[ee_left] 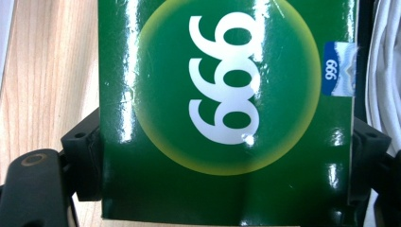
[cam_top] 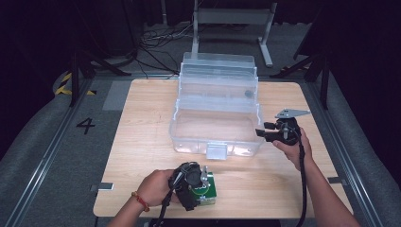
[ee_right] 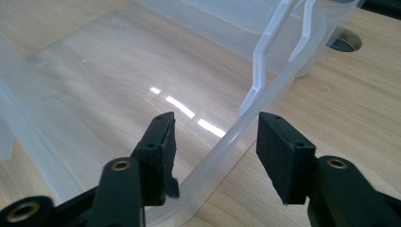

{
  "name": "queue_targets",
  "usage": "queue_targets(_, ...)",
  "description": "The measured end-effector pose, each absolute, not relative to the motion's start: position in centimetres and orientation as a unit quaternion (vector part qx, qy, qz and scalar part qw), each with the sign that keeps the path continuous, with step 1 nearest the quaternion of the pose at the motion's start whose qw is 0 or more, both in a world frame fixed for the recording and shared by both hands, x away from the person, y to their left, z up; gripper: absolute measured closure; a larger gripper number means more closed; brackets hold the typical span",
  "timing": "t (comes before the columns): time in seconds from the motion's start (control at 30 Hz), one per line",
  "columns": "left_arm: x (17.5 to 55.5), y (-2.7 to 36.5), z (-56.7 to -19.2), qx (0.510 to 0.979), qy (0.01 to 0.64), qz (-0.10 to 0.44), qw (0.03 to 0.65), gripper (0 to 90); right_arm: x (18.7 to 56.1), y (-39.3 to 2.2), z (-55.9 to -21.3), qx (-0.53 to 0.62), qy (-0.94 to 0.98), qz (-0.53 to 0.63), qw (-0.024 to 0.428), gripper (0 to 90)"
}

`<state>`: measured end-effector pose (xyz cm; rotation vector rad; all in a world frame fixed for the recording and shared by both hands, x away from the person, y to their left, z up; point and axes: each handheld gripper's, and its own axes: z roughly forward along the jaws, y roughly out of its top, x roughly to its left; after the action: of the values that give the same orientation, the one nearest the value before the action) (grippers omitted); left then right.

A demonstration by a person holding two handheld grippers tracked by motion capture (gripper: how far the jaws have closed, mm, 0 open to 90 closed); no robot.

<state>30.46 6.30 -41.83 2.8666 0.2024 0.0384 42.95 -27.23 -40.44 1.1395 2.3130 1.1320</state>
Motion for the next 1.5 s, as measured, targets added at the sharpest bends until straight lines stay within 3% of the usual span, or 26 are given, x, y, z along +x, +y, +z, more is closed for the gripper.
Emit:
queue_targets(0.63,30.1,6.4,-41.8,0.988,0.071,0.008,0.134,15.8,42.3,-26.8,-40.4,0.395,0.816,0.389,0.162,52.4)
queue_targets(1.07,29.4,6.3,-41.7,0.991,0.06,0.005,0.123,16.2,39.7,-24.8,-40.2,0.396,0.819,0.374,0.182,51.6)
queue_targets(1.23,29.5,6.4,-41.5,0.991,0.049,0.002,0.122,16.2,38.8,-24.4,-39.7,0.374,0.833,0.358,0.195,40.6)
queue_targets(1.5,29.4,7.0,-40.2,0.991,0.039,0.015,0.131,16.1,35.7,-28.1,-36.9,0.348,0.81,0.407,0.241,34.5)
